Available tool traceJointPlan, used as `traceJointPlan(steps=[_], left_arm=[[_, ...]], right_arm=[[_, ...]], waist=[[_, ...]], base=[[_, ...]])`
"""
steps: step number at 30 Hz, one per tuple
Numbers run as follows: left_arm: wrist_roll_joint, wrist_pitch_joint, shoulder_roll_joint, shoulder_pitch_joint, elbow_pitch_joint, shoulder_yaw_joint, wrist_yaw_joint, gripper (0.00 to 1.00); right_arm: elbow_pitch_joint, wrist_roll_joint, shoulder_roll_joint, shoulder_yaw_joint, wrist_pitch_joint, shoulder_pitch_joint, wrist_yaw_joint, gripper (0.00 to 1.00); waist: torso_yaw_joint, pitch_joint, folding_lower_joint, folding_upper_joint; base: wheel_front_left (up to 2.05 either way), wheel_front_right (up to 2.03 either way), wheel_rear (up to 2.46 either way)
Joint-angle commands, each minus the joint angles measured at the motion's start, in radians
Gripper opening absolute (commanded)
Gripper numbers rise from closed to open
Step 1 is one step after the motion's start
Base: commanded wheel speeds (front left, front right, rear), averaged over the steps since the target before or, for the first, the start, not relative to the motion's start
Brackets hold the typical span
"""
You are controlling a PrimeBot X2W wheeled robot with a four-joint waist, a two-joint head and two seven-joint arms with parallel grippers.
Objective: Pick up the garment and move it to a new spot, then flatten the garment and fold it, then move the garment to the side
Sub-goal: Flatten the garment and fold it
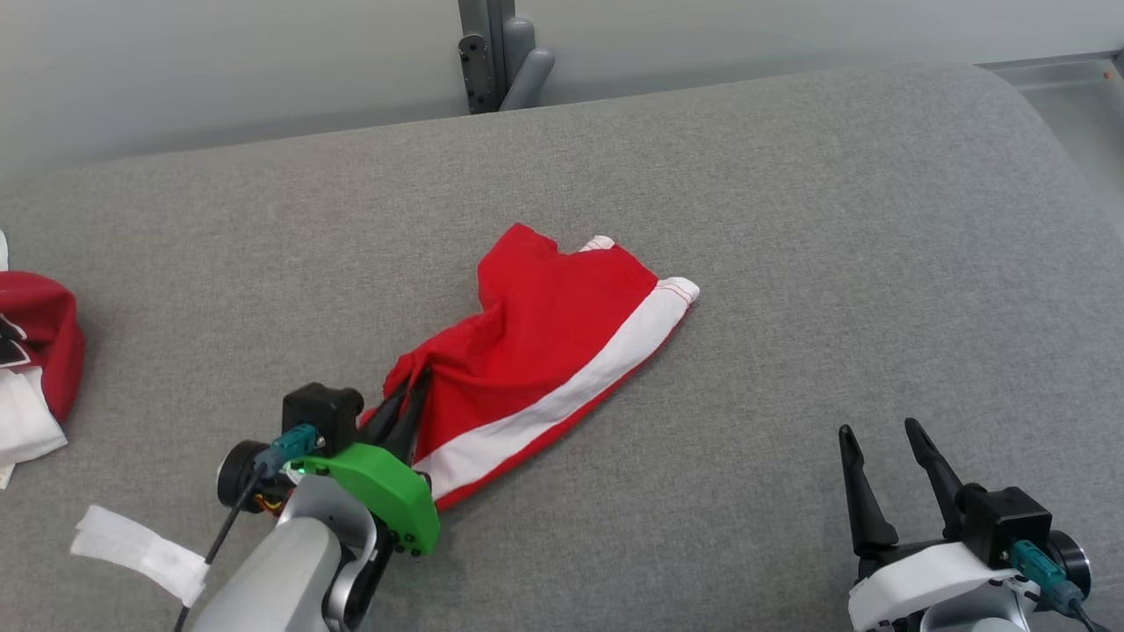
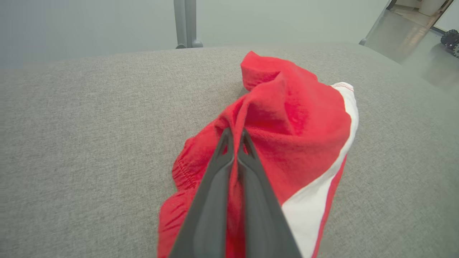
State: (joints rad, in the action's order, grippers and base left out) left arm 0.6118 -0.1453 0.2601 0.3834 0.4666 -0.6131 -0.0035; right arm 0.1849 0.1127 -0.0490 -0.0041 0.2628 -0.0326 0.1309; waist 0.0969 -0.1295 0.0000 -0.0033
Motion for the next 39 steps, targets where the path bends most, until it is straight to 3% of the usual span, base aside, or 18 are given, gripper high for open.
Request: traceJointPlan(steps=[1, 6, 7, 9, 10, 11, 15, 19, 24, 29, 33, 39], left_arm=[[-0.009, -0.004, 0.001, 0.028, 0.022, 0.003, -0.009, 0.0], [-0.017, -0.007, -0.003, 0.064, 0.128, -0.023, -0.053, 0.0], [-0.016, -0.016, -0.007, 0.065, 0.149, -0.023, -0.059, 0.09], [-0.012, -0.04, -0.013, 0.066, 0.182, -0.023, -0.066, 0.47], [-0.01, -0.052, -0.016, 0.066, 0.198, -0.021, -0.068, 0.89], [-0.007, -0.061, -0.02, 0.063, 0.211, -0.02, -0.068, 1.0], [0.006, -0.099, -0.028, 0.036, 0.226, 0.006, -0.059, 1.0], [0.007, -0.12, -0.018, -0.021, 0.154, 0.062, -0.035, 1.0], [-0.05, -0.118, -0.011, -0.17, -0.069, 0.186, 0.014, 1.0], [-0.141, -0.119, -0.044, -0.345, -0.262, 0.289, 0.045, 1.0], [-0.194, -0.119, -0.067, -0.435, -0.326, 0.337, 0.035, 1.0], [-0.295, -0.119, -0.117, -0.541, -0.372, 0.42, -0.015, 1.0]], right_arm=[[0.003, 0.007, -0.003, 0.004, 0.003, 0.009, 0.0, 1.0], [0.011, 0.017, -0.003, 0.013, 0.003, 0.02, 0.0, 1.0], [0.013, 0.019, -0.003, 0.013, 0.003, 0.019, 0.0, 1.0], [0.016, 0.019, -0.003, 0.01, 0.003, 0.015, 0.0, 1.0], [0.017, 0.02, -0.003, 0.009, 0.003, 0.013, 0.0, 1.0], [0.017, 0.02, -0.003, 0.007, 0.003, 0.009, 0.0, 1.0], [0.018, 0.014, -0.003, 0.0, 0.003, -0.004, 0.0, 1.0], [0.007, 0.003, -0.003, -0.017, 0.003, -0.018, 0.0, 1.0], [-0.02, -0.012, -0.003, -0.053, 0.003, -0.034, 0.0, 1.0], [-0.048, -0.025, -0.003, -0.086, 0.003, -0.053, 0.0, 1.0], [-0.059, -0.031, -0.003, -0.106, 0.003, -0.065, 0.0, 1.0], [-0.052, -0.047, -0.003, -0.123, 0.003, -0.081, 0.0, 1.0]], waist=[[0.004, -0.005, 0.0, 0.0033], [0.019, -0.014, 0.0, 0.0033], [0.022, -0.015, 0.0, 0.0033], [0.027, -0.014, 0.0, 0.0033], [0.028, -0.013, 0.0, 0.0033], [0.028, -0.011, 0.0, 0.0033], [0.028, 0.004, 0.0, 0.0033], [0.018, 0.031, 0.0, 0.0033], [-0.011, 0.064, 0.0, 0.0033], [-0.05, 0.1, 0.0, 0.0033], [-0.075, 0.116, 0.0, 0.0033], [-0.117, 0.136, 0.0, 0.0033]], base=[[0.0, 0.0, 0.0], [0.0, 0.0, 0.0], [0.0, 0.0, 0.0], [0.0, 0.0, 0.0], [0.0, 0.0, 0.0], [0.0, 0.0, 0.0], [0.0, 0.0, 0.0], [0.0, 0.0, 0.0], [0.0, 0.0, 0.0], [0.0, 0.0, 0.0], [0.0, 0.0, 0.0], [0.0, 0.0, 0.0]])
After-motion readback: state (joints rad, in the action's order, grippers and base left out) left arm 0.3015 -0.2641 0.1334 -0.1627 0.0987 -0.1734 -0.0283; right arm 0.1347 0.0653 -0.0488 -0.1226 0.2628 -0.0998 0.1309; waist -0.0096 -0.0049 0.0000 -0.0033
